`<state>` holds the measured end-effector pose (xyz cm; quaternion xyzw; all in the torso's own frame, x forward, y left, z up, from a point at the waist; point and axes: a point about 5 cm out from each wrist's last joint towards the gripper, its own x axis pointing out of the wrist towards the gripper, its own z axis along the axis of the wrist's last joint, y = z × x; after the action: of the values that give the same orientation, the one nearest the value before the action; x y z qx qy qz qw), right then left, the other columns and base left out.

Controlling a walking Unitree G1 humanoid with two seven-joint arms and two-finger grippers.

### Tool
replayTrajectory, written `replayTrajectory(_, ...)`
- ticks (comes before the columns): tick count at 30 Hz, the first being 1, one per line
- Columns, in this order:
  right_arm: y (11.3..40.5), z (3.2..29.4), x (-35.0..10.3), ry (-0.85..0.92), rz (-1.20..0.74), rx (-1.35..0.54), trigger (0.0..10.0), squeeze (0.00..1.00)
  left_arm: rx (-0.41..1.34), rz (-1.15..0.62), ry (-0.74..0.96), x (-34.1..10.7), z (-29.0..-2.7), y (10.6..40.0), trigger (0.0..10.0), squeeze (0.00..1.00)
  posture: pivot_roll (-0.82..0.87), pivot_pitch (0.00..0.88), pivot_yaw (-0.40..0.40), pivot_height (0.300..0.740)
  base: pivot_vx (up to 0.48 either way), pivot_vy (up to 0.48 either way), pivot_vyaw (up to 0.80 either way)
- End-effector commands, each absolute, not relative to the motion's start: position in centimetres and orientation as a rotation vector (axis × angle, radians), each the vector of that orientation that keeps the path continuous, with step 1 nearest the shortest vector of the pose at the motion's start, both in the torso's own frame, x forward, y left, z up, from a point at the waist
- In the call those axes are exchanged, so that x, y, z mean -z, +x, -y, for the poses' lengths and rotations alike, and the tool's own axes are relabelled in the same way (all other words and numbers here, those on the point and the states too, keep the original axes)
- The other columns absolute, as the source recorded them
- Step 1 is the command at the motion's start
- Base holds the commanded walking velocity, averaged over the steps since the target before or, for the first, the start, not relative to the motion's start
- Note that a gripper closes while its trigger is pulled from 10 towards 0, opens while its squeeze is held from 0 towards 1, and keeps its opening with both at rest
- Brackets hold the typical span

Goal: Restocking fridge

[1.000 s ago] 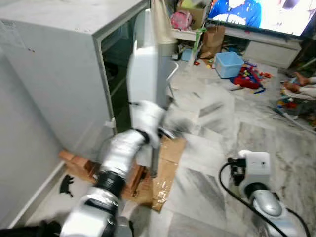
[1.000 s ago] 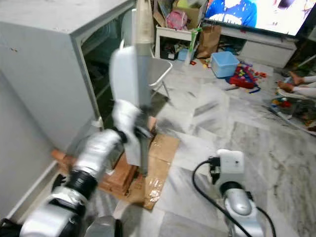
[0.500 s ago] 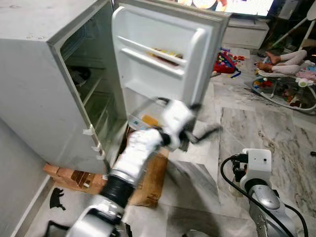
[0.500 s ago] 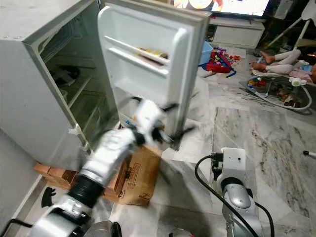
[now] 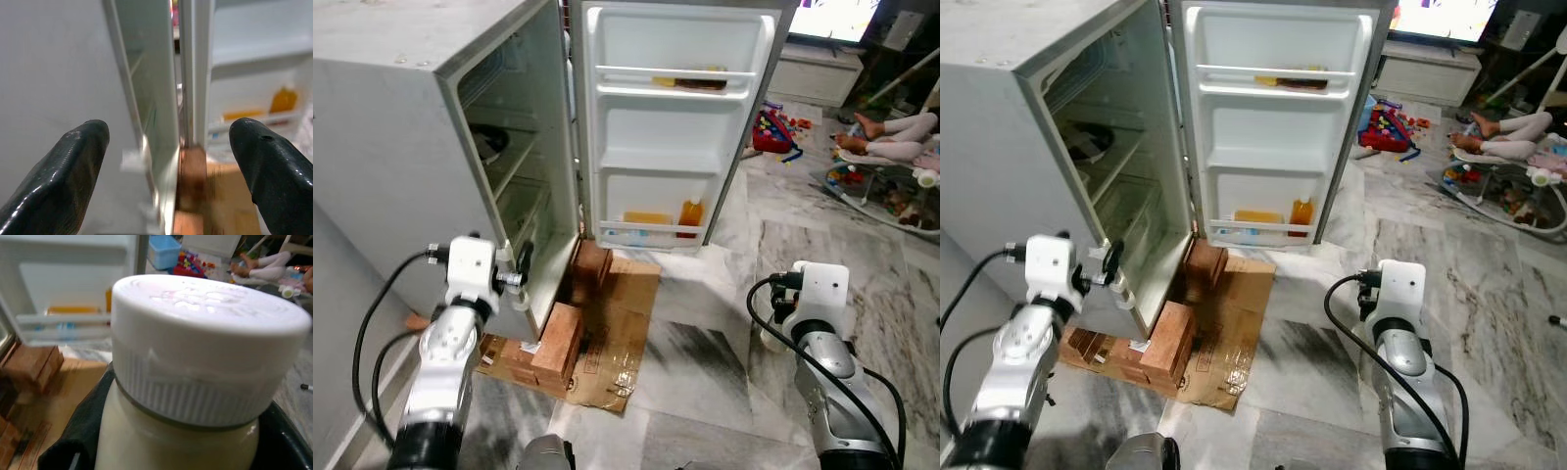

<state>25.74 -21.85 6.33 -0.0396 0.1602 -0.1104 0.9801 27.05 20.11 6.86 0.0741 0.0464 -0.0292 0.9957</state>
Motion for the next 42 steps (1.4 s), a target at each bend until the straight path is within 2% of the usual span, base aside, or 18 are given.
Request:
replayTrajectory(1,26.4,21.8,-7.2,-0.101,-0.274,0.214,10.0,0.00,0.061,-0.052,0.159,-7.7,-19.6,27.2,10.0,0.00,0.06,0.000,-0.050,0.716,0.000,0.000,0.00)
replayTrajectory(6,27.4,21.5,-7.7,-0.101,-0.238,0.202,10.0,0.00,0.027,-0.017,0.156,-8.2,-19.2,27.3,10.0,0.00,0.05,0.000,-0.058,0.716,0.000,-0.217,0.00)
replayTrajectory(10,27.5,21.1,-8.1,-0.062,-0.198,0.181,10.0,0.00,0.002,-0.006,0.158,-8.5,-19.5,27.8,10.0,0.00,0.05,0.000,-0.062,0.716,0.000,-0.476,0.00)
replayTrajectory(25,27.6,20.9,-8.5,-0.096,-0.165,0.158,10.0,0.00,-0.007,-0.008,0.153,-8.5,-19.3,28.1,10.0,0.00,0.04,0.000,-0.056,0.716,0.000,-0.471,0.00)
replayTrajectory(32,27.7,20.8,-8.5,-0.098,-0.157,0.159,10.0,0.00,-0.005,-0.007,0.163,-8.5,-19.4,28.3,10.0,0.00,0.04,0.000,-0.053,0.716,0.278,-0.386,0.66)
replayTrajectory(35,27.7,20.7,-8.5,-0.097,-0.154,0.157,10.0,0.00,-0.006,-0.010,0.159,-8.4,-19.3,28.3,10.0,0.00,0.04,0.000,-0.054,0.716,0.319,-0.355,0.00)
replayTrajectory(42,27.7,20.5,-8.7,-0.099,-0.145,0.155,10.0,0.00,0.003,0.001,0.147,-8.6,-19.5,28.3,10.0,0.00,0.05,0.000,-0.054,0.716,0.000,0.000,0.00)
